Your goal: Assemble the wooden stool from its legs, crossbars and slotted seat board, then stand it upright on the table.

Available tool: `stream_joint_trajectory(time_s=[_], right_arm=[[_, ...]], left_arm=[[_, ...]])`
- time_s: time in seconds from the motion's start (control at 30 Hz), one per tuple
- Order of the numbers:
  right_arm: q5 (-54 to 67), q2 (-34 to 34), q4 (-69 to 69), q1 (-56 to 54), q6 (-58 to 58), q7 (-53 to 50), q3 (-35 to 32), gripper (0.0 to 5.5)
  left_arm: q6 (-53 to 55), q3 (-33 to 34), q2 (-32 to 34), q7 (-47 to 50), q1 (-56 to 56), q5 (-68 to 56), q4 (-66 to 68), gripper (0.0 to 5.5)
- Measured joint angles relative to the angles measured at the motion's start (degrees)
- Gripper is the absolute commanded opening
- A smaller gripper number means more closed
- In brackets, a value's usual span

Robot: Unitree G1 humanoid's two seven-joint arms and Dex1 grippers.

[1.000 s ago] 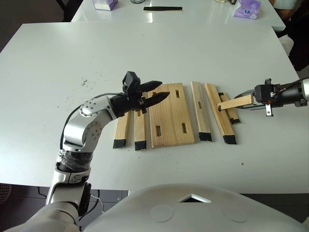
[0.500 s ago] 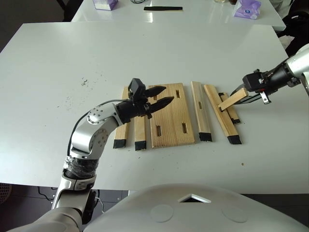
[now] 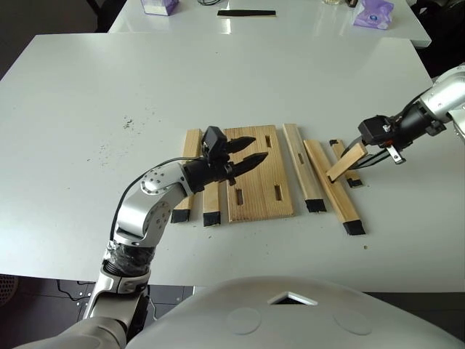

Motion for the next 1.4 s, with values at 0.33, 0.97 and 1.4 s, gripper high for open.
stream_joint_trajectory(time_s=[0.33, 0.97, 1.4], right_arm=[[0.5, 0.5, -4.5, 6.2, 1.6, -0.3, -6.3, 1.30], [0.1, 3.9, -12.7, 23.4, 8.2, -12.6, -25.9, 2.24], [26.1, 5.3, -25.5, 31.7, 30.6, -19.3, -52.1, 2.24]], left_arm=[[-0.3, -0.7, -0.3, 0.1, 0.2, 0.9, 0.1, 2.62], [-1.4, -0.1, 0.2, 0.0, 1.1, 1.9, 1.5, 2.62], [-1.6, 0.3, 1.8, -1.5, 0.5, 1.9, 2.1, 2.62]])
